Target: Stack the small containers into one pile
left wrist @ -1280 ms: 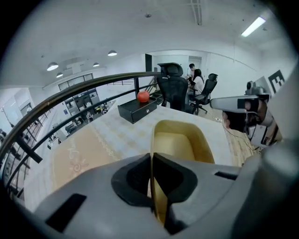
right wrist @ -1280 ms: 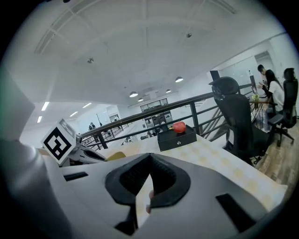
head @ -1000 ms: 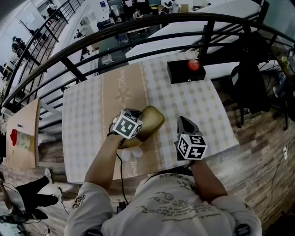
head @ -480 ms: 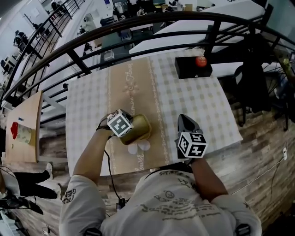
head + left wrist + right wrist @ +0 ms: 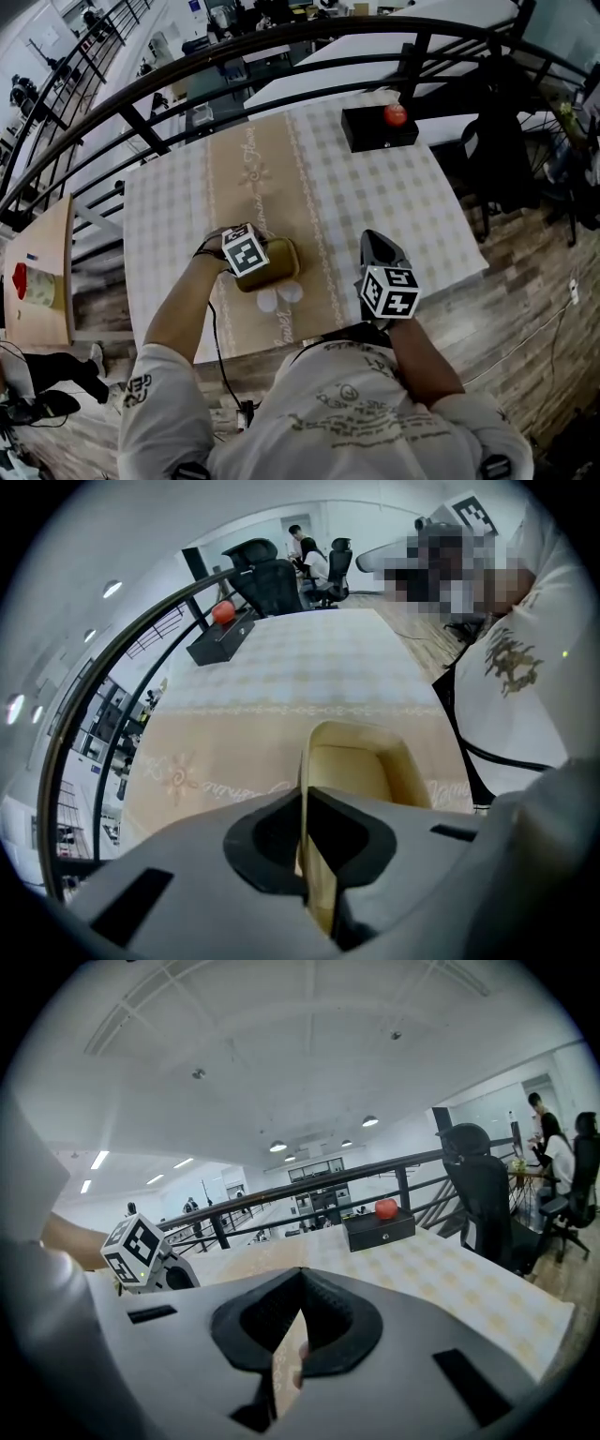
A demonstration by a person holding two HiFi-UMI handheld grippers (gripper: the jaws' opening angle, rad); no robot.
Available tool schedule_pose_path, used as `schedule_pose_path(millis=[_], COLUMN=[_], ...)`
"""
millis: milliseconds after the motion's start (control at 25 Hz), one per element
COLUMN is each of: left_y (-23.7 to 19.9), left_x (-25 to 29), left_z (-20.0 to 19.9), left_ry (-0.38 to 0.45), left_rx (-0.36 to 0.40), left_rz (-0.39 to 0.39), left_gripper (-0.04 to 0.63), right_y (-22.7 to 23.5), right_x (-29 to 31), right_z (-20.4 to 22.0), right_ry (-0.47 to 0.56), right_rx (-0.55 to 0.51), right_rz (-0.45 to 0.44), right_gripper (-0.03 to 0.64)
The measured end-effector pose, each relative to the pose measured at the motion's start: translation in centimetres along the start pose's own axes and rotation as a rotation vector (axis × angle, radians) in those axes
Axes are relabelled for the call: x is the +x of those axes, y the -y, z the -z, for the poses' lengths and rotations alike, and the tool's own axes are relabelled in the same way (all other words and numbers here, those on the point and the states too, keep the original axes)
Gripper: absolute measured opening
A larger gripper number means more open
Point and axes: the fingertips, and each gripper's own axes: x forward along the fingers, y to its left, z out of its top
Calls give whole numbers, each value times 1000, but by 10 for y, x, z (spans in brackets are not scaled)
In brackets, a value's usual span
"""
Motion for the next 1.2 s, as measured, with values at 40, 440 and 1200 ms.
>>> schedule_pose_path(millis=[40, 440, 1200], left_y=[1, 4, -8], left_x=[2, 30, 18], left_z=[-2, -4, 11], left_ry=[7, 51, 128], left_rx=[11, 55, -48], left_rz=[12, 58, -51], left_gripper=[11, 11, 95], right_y=[1, 9, -17], right_x=[0, -2, 14], right_z=[1, 2, 4], right_ry=[-1, -10, -48], right_rx=[0, -7, -54], right_rz=[6, 41, -27], right_gripper=[0, 0, 0])
